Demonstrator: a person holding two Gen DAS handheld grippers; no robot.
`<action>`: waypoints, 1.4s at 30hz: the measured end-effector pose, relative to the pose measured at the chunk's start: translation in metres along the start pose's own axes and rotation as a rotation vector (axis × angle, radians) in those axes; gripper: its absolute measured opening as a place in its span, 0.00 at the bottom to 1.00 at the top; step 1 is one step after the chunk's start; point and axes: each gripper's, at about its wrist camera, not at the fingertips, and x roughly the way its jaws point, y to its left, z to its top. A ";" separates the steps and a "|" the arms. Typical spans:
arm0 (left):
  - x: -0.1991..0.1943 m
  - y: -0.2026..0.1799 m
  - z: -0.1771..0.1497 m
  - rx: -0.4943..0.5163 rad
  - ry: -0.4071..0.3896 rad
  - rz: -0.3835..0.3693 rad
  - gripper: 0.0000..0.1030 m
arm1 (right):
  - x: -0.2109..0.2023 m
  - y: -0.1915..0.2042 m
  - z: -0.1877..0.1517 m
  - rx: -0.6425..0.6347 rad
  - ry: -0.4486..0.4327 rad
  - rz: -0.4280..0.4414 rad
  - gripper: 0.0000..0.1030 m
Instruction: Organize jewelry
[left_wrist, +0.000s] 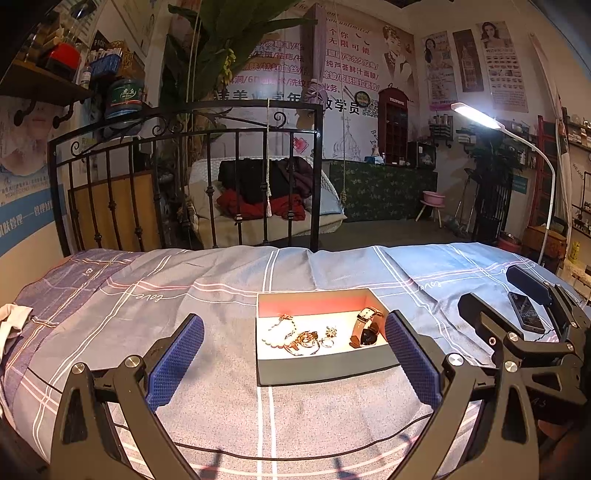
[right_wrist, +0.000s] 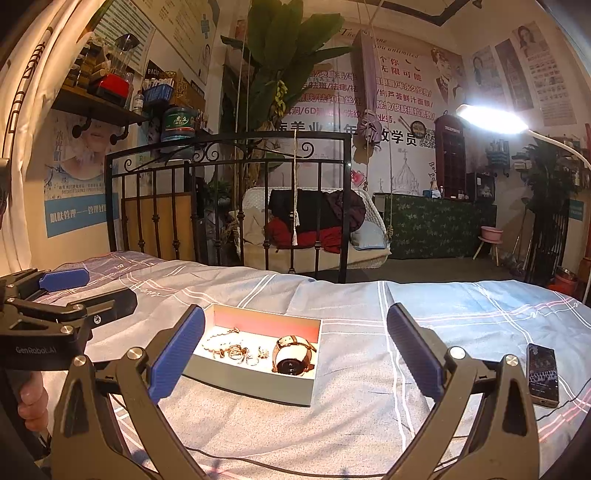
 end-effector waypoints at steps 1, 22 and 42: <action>0.000 0.000 0.000 -0.001 0.001 -0.002 0.94 | 0.000 0.000 0.000 0.000 0.001 0.000 0.95; 0.001 -0.001 -0.002 0.002 0.006 -0.007 0.94 | 0.001 0.000 0.000 -0.001 0.007 0.004 0.95; 0.001 -0.002 -0.003 -0.015 0.015 0.032 0.94 | 0.001 -0.001 -0.001 -0.002 0.017 0.011 0.95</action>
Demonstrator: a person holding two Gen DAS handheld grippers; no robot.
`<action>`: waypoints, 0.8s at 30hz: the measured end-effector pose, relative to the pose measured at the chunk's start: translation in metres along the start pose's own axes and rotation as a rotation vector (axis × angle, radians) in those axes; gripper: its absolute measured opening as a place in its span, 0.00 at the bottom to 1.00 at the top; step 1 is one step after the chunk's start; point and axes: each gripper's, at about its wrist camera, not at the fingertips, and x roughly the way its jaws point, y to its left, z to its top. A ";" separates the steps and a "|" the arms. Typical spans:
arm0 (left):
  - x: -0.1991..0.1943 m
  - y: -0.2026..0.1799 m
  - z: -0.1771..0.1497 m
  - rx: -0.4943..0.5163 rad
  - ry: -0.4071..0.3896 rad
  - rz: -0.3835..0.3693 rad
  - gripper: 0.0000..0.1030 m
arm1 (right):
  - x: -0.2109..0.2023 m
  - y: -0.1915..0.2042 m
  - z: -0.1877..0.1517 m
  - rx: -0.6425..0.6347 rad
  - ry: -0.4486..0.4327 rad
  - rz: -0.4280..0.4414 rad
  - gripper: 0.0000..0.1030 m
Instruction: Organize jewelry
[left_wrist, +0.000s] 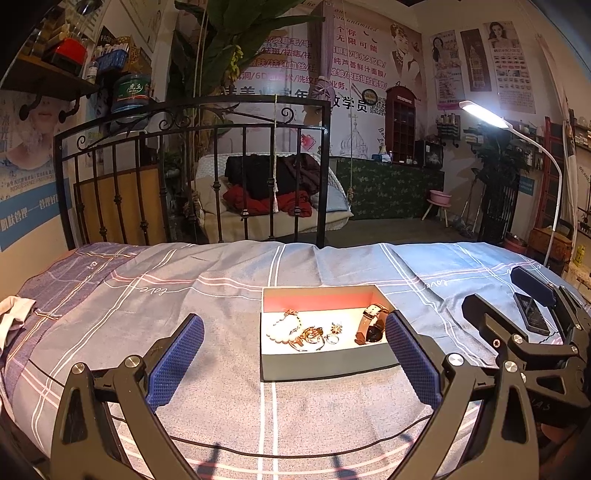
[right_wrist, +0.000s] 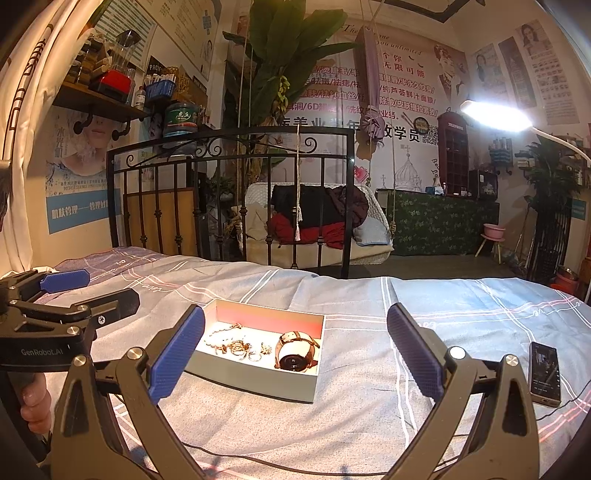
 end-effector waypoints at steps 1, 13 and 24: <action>0.000 0.000 0.000 -0.001 0.001 0.011 0.94 | 0.000 0.000 0.000 0.000 0.000 0.000 0.95; 0.002 0.000 0.000 -0.002 0.018 -0.005 0.94 | 0.000 0.000 -0.001 -0.003 0.002 0.000 0.95; 0.001 -0.004 -0.001 0.003 0.000 0.026 0.94 | 0.000 -0.001 -0.004 -0.003 0.010 -0.003 0.95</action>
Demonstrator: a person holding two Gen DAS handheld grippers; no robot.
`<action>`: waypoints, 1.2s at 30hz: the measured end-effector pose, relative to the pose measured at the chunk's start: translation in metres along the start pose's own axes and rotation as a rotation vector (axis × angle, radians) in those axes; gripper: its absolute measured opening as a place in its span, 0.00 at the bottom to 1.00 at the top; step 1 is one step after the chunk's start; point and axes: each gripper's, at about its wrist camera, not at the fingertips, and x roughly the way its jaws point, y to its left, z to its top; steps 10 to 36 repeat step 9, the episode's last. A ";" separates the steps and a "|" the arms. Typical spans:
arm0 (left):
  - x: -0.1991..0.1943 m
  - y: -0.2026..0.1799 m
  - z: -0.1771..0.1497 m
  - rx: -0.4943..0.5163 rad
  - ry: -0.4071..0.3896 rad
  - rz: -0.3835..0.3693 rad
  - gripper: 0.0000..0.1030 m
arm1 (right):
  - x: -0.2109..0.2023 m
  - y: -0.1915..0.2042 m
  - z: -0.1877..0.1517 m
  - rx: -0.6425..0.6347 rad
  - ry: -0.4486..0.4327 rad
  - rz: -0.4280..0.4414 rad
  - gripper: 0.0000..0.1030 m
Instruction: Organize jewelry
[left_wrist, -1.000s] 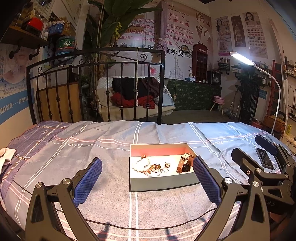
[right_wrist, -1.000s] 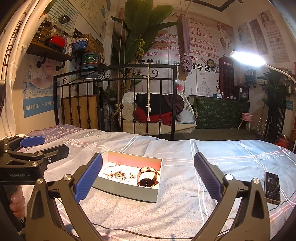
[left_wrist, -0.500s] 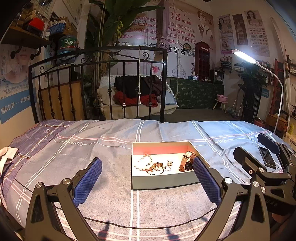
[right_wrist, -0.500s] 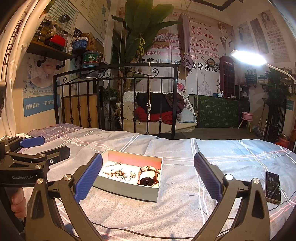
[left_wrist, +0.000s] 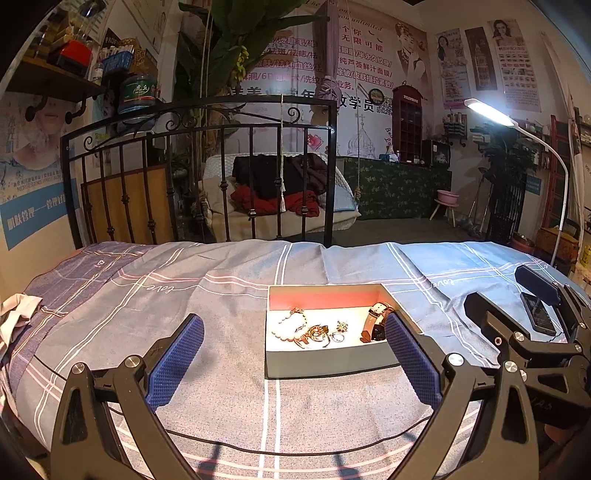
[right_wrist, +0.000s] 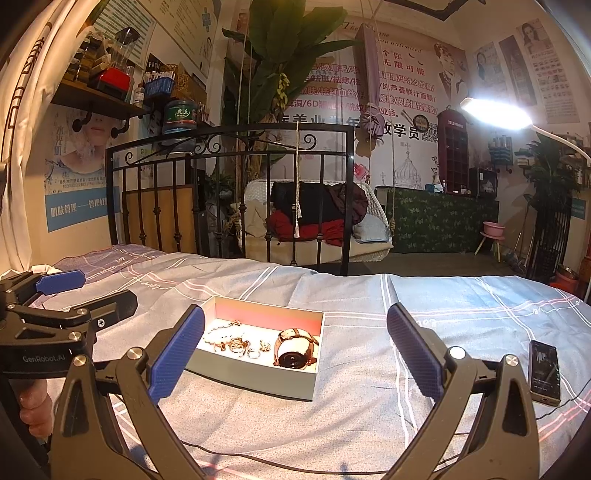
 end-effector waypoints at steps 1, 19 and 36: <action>0.000 0.000 0.000 0.005 0.002 0.000 0.94 | 0.001 0.000 0.000 0.000 0.001 -0.001 0.95; 0.002 0.006 0.000 -0.016 0.018 0.003 0.94 | 0.003 -0.003 0.002 0.002 0.010 -0.013 0.95; 0.002 0.006 0.000 -0.016 0.018 0.003 0.94 | 0.003 -0.003 0.002 0.002 0.010 -0.013 0.95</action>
